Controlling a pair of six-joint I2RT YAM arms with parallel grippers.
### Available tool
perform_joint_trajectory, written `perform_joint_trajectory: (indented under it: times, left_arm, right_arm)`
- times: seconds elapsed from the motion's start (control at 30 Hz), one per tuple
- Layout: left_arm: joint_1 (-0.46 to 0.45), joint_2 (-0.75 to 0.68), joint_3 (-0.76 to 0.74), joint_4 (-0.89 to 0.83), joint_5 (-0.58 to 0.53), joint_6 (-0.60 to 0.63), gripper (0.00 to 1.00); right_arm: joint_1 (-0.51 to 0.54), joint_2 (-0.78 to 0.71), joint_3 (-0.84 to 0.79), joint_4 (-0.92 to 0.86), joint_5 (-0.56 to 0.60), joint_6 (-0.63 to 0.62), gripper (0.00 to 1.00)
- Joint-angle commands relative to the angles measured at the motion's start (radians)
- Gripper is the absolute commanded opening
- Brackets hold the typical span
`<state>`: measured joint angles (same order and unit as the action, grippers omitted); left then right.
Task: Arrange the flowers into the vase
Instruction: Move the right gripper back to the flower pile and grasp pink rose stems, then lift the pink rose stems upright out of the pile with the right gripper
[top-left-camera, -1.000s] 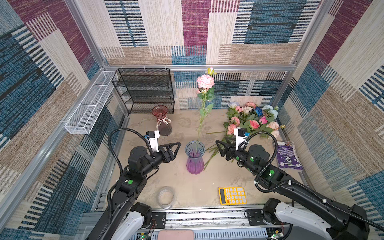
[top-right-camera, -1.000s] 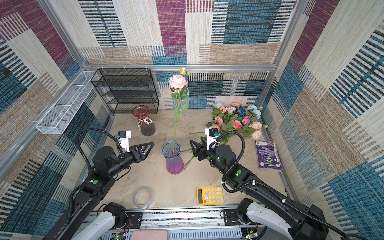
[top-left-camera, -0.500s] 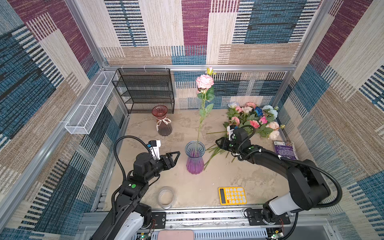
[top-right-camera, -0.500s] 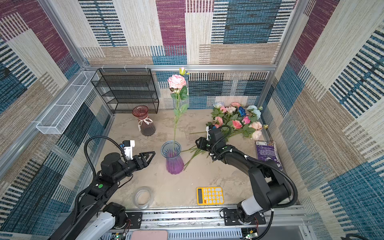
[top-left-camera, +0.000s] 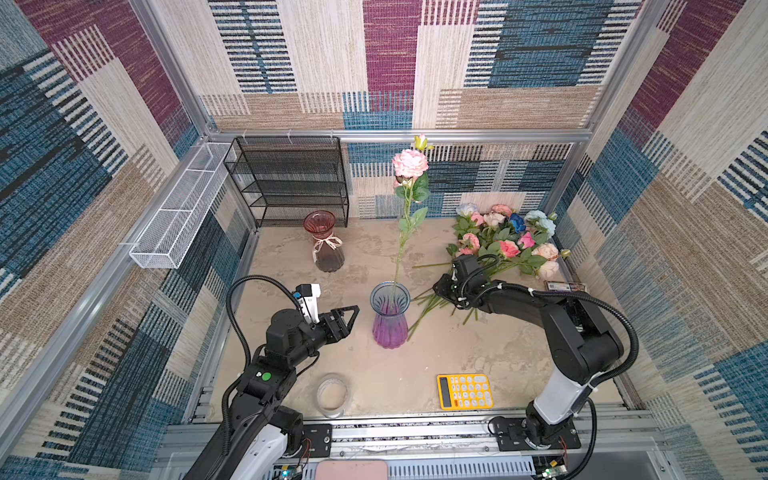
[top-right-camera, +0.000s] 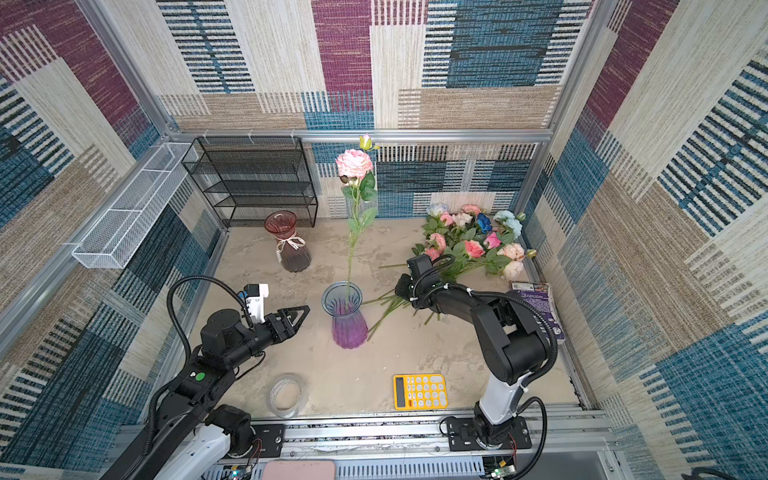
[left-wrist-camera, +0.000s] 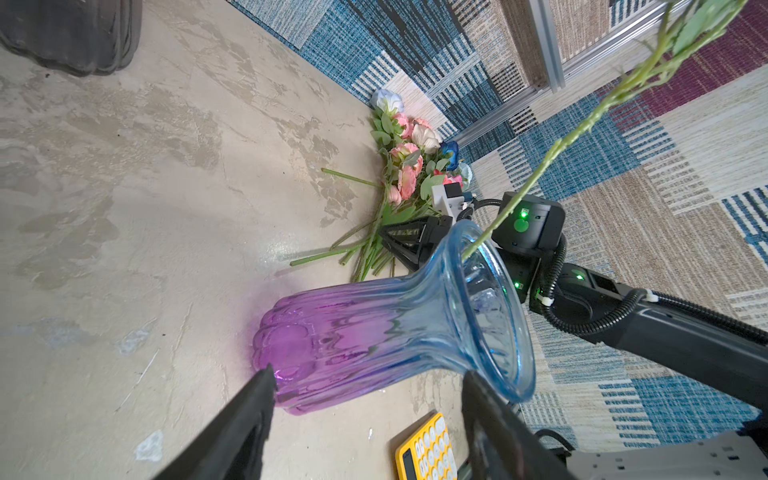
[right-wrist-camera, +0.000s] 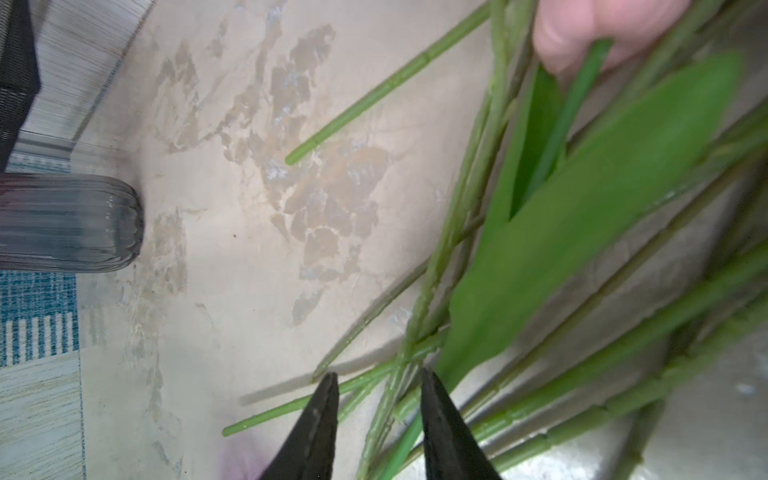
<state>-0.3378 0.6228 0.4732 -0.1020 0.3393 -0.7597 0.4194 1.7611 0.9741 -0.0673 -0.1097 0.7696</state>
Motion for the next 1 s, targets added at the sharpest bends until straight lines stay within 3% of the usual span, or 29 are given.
perform_joint_trajectory:
  times: [0.0, 0.3, 0.47, 0.73, 0.97]
  left_arm:
    - [0.001, 0.003, -0.002, 0.012, -0.014, -0.006, 0.72]
    - [0.001, 0.002, -0.002, 0.015, -0.009, -0.010, 0.72]
    - [0.000, -0.003, 0.000, 0.012, -0.008, -0.012, 0.72]
    - [0.001, 0.004, 0.012, 0.018, 0.006, -0.020, 0.72]
    - [0.002, 0.023, 0.034, 0.038, 0.031, -0.039, 0.72]
  right_arm:
    - [0.002, 0.025, 0.019, 0.014, 0.033, 0.025, 0.34]
    - [-0.001, 0.098, 0.065, 0.005, 0.071, 0.063, 0.29]
    - [-0.001, 0.111, 0.069, 0.013, 0.079, 0.066, 0.16]
    - [-0.001, 0.004, 0.011, 0.072, 0.125, 0.036, 0.01]
    - [-0.001, -0.198, -0.112, 0.206, 0.172, -0.042, 0.00]
